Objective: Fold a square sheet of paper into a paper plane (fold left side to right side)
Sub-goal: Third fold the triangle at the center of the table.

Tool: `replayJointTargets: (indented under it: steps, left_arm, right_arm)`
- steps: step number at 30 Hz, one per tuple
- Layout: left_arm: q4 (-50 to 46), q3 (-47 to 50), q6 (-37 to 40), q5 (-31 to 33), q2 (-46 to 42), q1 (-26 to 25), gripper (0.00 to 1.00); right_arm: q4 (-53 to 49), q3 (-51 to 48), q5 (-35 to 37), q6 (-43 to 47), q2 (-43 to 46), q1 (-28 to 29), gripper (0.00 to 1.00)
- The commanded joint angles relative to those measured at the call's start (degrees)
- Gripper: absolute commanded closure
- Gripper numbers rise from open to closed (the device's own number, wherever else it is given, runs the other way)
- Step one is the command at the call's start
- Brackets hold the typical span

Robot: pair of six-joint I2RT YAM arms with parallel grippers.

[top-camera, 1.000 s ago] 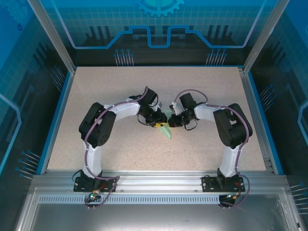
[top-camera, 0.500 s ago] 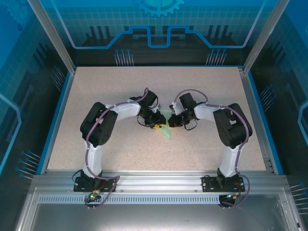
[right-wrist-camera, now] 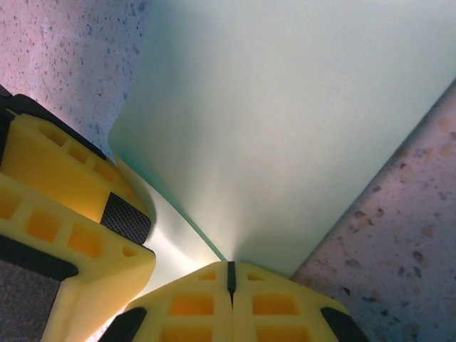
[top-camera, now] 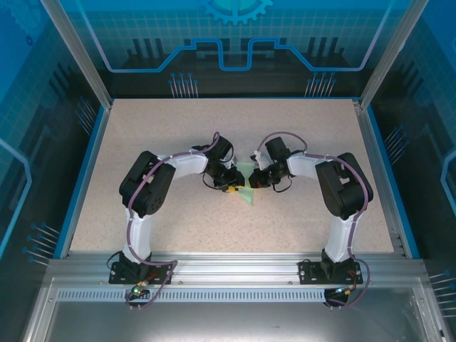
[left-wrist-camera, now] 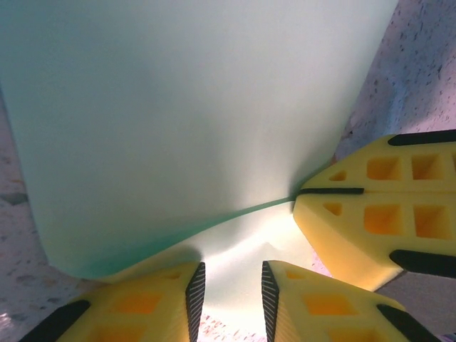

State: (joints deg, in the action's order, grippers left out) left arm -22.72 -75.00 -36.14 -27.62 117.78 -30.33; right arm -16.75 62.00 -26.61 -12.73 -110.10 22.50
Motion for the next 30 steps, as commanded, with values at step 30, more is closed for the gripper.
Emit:
replayJointTargets:
  steps: [30]
  left_arm:
    - [-2.15,3.54,-1.06,5.03,1.67,-1.35,0.69]
  right_arm:
    - [-2.52,-8.52,-11.71,-10.20,8.93,5.08,0.74]
